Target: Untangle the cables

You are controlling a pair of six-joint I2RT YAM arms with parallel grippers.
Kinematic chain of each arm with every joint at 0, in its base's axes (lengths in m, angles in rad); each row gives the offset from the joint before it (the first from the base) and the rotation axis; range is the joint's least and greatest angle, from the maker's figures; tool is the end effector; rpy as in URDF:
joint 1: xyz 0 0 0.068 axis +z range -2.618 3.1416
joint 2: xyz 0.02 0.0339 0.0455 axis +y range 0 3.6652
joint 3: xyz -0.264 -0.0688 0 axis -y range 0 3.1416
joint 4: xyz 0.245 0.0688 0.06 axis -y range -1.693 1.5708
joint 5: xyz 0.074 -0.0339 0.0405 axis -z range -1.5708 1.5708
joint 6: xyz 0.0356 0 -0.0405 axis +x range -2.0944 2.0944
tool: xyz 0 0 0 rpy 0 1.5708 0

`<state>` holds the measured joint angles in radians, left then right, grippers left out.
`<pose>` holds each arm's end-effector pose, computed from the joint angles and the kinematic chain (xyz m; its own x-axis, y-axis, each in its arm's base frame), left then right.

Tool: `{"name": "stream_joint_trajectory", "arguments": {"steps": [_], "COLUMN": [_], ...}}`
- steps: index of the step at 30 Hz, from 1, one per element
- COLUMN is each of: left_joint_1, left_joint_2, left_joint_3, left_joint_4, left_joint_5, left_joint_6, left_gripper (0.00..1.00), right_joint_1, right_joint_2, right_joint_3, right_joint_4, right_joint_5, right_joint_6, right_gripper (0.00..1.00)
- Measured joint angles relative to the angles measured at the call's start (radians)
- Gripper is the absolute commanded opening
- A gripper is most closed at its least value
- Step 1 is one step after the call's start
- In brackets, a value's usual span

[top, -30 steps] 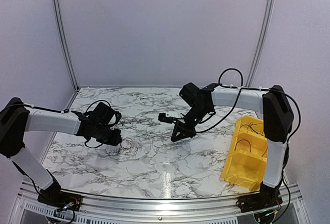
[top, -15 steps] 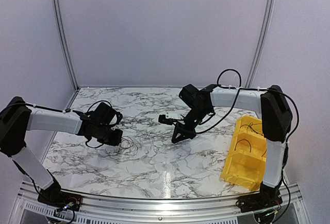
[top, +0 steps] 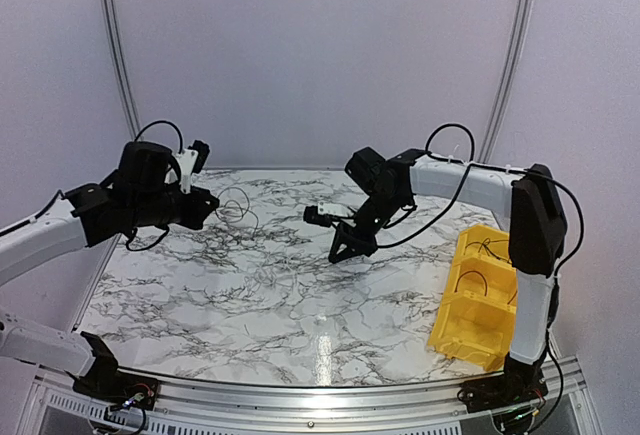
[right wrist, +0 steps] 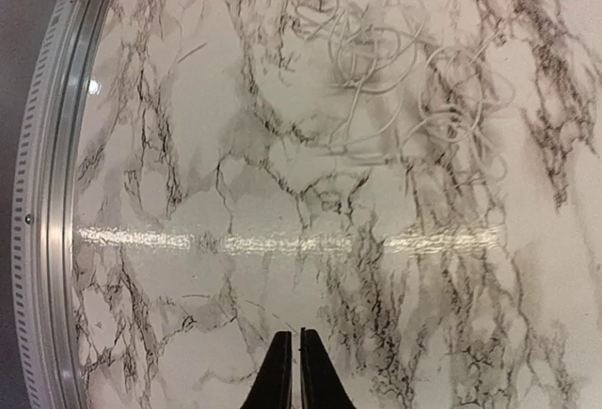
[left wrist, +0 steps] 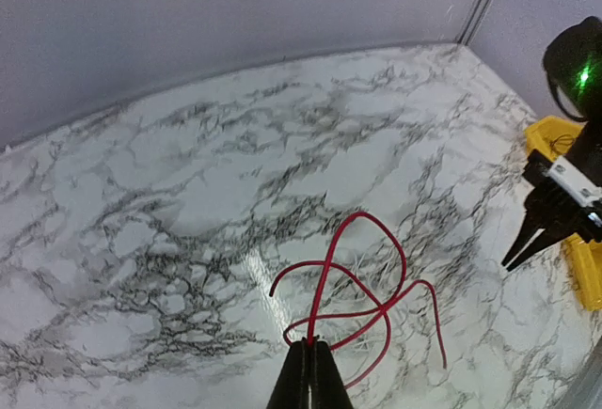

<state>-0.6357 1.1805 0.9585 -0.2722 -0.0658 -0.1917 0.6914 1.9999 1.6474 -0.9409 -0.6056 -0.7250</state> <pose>0.2172 -0.1573 0.3103 -0.4787 0.1169 -0.8702 0.4632 0.8756 -0.1371 0.3020 0.2762 0.2260 -0.1273 -0.8131 -0.5680 -0.9736 -0.0070 0.2282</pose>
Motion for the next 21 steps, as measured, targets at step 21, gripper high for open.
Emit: {"name": "stream_joint_trajectory", "arguments": {"steps": [21], "left_joint_1": [-0.007], "left_joint_2": [-0.235], "left_joint_3": [-0.058], "left_joint_4": [0.025], "left_joint_5": [0.128], "left_joint_6": [0.154], "left_gripper": [0.00], "right_joint_1": [0.119], "right_joint_2": [-0.007], "right_joint_3": [0.514], "right_joint_4": [0.308], "right_joint_5": [-0.087], "right_joint_6": [0.309], "right_gripper": [0.45]}}
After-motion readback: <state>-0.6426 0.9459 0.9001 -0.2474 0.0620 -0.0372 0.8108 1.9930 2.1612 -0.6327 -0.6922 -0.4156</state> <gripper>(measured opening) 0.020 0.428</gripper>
